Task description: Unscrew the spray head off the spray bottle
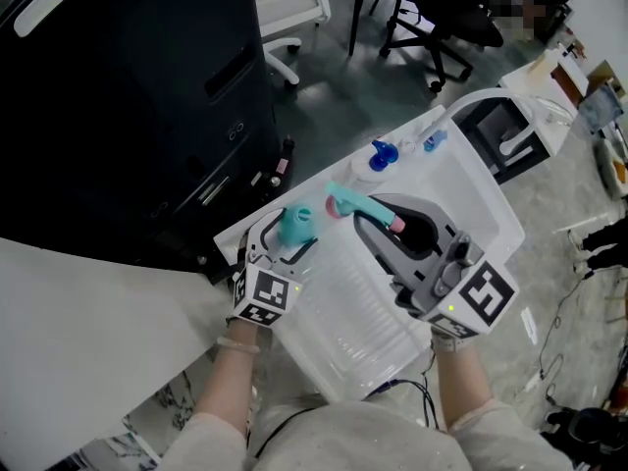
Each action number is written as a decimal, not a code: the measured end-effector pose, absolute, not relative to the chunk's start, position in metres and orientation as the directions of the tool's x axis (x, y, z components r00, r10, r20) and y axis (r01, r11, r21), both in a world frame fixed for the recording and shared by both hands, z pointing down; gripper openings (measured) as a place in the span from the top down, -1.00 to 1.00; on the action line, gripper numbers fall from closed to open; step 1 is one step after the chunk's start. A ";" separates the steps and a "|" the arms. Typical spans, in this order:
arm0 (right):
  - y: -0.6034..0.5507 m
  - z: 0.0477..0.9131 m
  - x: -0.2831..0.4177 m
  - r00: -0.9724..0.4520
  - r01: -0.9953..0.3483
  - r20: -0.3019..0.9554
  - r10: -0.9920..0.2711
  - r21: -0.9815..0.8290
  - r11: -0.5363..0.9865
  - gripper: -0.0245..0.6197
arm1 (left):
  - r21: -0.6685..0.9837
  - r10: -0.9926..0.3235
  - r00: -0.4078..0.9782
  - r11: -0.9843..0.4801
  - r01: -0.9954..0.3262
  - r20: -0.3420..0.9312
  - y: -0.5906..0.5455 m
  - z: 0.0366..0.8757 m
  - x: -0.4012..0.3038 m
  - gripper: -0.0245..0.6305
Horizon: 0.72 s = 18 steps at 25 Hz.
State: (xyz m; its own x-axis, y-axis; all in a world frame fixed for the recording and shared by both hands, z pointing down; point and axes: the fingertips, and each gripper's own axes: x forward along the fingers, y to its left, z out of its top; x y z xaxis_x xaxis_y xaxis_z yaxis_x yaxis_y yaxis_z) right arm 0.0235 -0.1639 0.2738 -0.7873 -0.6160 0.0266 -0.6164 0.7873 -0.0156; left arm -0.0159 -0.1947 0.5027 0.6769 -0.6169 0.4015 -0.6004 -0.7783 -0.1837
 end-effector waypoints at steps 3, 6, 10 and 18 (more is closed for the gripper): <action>-0.158 0.262 0.028 -0.793 -0.610 0.013 -0.610 -0.005 0.793 0.71 | -0.190 -0.625 0.671 -0.772 -0.606 0.399 -0.194 0.502 -0.016 -0.06; -0.153 0.255 0.034 -0.793 -0.609 0.008 -0.609 -0.001 0.794 0.71 | -0.194 -0.636 0.666 -0.764 -0.615 0.390 -0.193 0.500 -0.017 -0.08; -0.146 0.249 0.044 -0.787 -0.617 -0.011 -0.617 0.001 0.787 0.71 | -0.178 -0.667 0.657 -0.737 -0.652 0.350 -0.193 0.487 -0.020 -0.09; -0.129 0.259 0.068 -0.764 -0.645 0.031 -0.645 0.011 0.764 0.71 | -0.145 -0.738 0.622 -0.667 -0.731 0.262 -0.173 0.444 -0.036 -0.09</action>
